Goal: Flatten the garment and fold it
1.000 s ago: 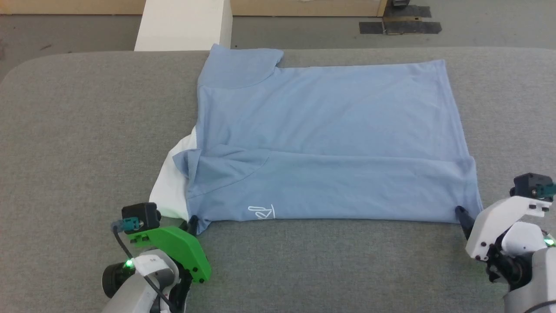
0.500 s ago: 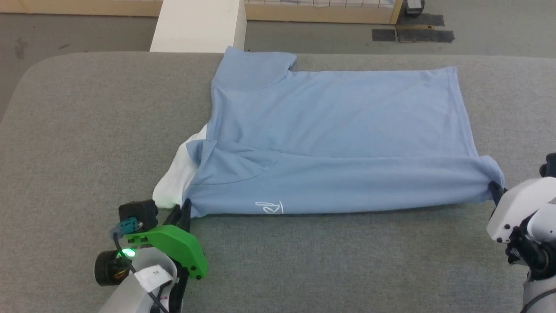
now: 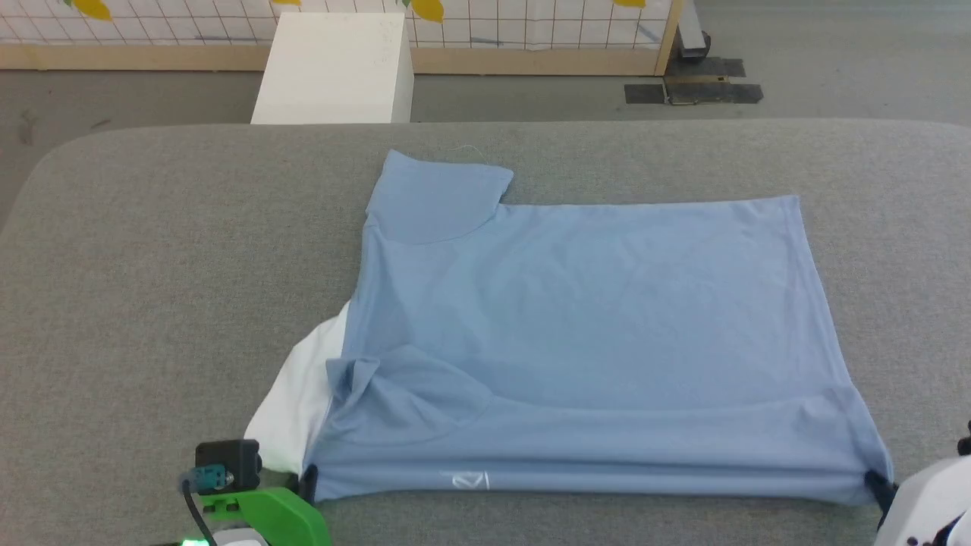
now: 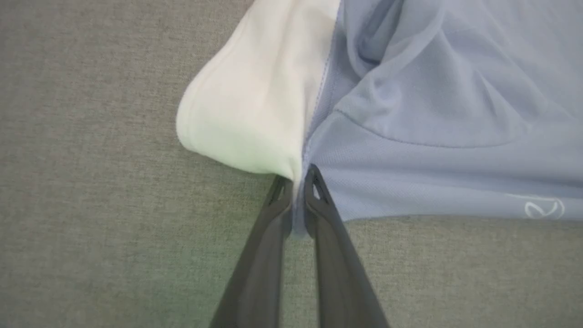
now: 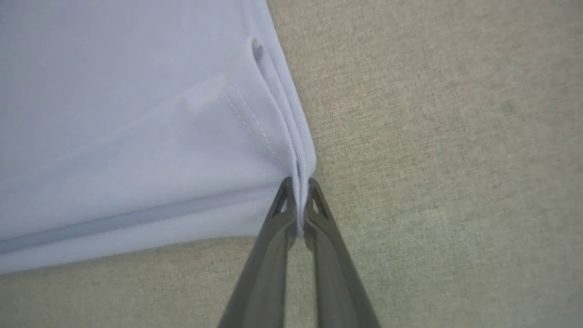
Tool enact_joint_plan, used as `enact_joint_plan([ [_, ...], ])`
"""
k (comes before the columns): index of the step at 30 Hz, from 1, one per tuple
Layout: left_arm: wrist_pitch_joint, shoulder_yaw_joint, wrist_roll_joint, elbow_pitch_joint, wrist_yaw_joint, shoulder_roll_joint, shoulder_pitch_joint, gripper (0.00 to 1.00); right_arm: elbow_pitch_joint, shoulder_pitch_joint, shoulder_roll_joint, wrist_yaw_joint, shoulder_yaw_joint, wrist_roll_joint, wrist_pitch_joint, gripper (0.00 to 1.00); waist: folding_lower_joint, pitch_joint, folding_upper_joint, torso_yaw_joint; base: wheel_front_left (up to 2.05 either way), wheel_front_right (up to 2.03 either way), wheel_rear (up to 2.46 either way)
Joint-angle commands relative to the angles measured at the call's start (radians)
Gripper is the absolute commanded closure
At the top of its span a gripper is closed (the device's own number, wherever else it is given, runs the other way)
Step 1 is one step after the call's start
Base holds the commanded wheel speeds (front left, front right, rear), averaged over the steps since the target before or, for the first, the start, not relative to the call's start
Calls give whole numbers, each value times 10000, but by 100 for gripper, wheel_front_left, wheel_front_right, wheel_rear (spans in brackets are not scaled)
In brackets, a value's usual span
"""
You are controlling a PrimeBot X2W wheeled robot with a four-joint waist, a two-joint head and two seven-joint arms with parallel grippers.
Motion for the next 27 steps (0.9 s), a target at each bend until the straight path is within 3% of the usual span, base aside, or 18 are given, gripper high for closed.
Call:
enact_joint_plan([
  [1,142,39,-137,5,113,218,164,100,198,111,-49,-21,-106,3,-61,100,0,62,0,27,0,0,0],
  [10,297,-182,-376,614,-153,-124,-42,100,1894,-136,-49,-21,205,-145,-1008,100,0,122,0,14,0,0,0],
  [11,252,-168,-412,657,-165,-182,-48,57,1971,-171,-49,-21,214,-101,-1195,79,0,90,0,6,0,0,0],
  [12,194,-138,-447,673,-170,-228,-45,4,2011,-181,-49,-21,226,-48,-1344,52,0,51,0,2,0,0,0],
  [13,106,-90,-487,680,-172,-271,-24,0,2020,-164,-49,-21,256,17,-1541,2,0,-4,0,-3,0,0,0],
  [20,-829,319,-280,254,-189,-126,-41,0,1351,-31,-49,-21,581,260,-3350,0,0,-159,0,-19,0,0,0],
  [27,-2507,569,848,-152,-376,170,-970,0,163,-174,-49,-21,1489,-173,-6174,0,0,29,0,-151,0,0,0],
])
